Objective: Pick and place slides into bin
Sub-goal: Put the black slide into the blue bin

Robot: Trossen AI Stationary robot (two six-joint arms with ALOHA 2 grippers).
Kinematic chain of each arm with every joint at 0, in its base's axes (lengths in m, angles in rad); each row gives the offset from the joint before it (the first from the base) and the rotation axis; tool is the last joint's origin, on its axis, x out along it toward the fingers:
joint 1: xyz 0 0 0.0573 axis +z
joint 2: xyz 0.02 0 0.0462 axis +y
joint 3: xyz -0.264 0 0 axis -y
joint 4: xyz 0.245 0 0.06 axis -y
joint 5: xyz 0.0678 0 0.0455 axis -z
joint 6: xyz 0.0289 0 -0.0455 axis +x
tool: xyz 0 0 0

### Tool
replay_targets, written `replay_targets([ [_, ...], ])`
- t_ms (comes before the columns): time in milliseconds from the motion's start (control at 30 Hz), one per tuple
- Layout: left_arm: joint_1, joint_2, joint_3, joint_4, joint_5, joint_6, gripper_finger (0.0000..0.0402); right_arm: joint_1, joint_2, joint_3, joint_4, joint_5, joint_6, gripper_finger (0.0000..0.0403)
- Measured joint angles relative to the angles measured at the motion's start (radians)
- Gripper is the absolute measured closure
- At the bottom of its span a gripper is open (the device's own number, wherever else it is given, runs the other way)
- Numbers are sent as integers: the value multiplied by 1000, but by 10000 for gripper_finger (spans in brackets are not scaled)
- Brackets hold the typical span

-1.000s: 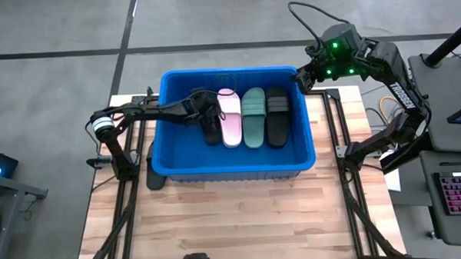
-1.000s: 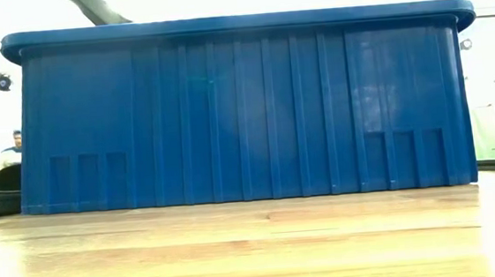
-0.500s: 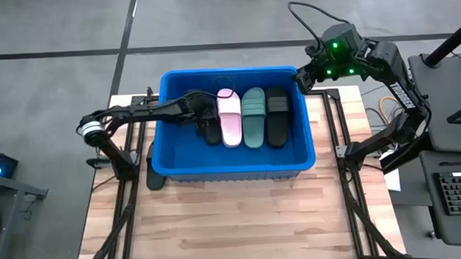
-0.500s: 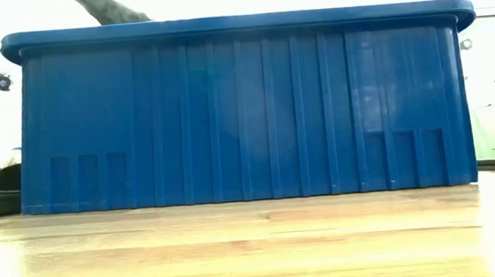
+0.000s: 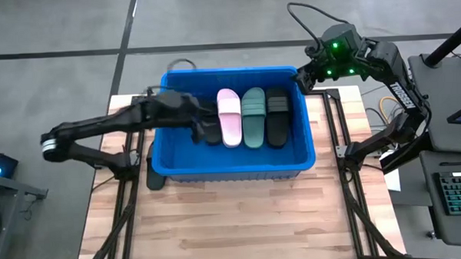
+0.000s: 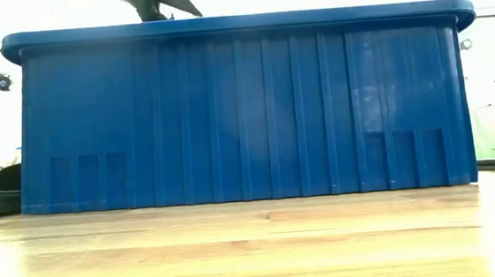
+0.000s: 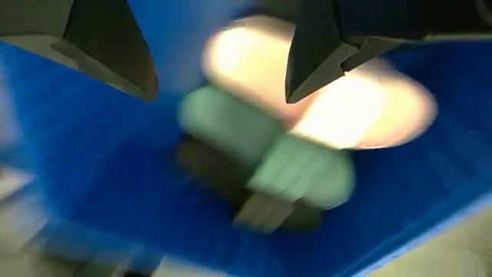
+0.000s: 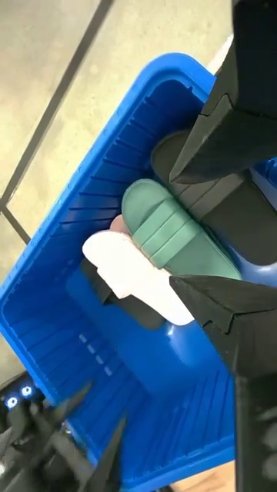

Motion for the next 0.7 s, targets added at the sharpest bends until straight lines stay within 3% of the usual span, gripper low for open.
replay_targets([
  [100,-7,-81,16,4,87,-213,135,0,0,0,0,0,-31,209],
  [333,-77,-269,17,-36,188,-424,135,0,0,0,0,0,-28,209],
  [567,-121,-420,46,-395,157,-616,135,0,0,0,-10,0,-41,209],
  [700,-124,-443,47,-562,111,-641,135,0,0,0,-10,0,-41,209],
])
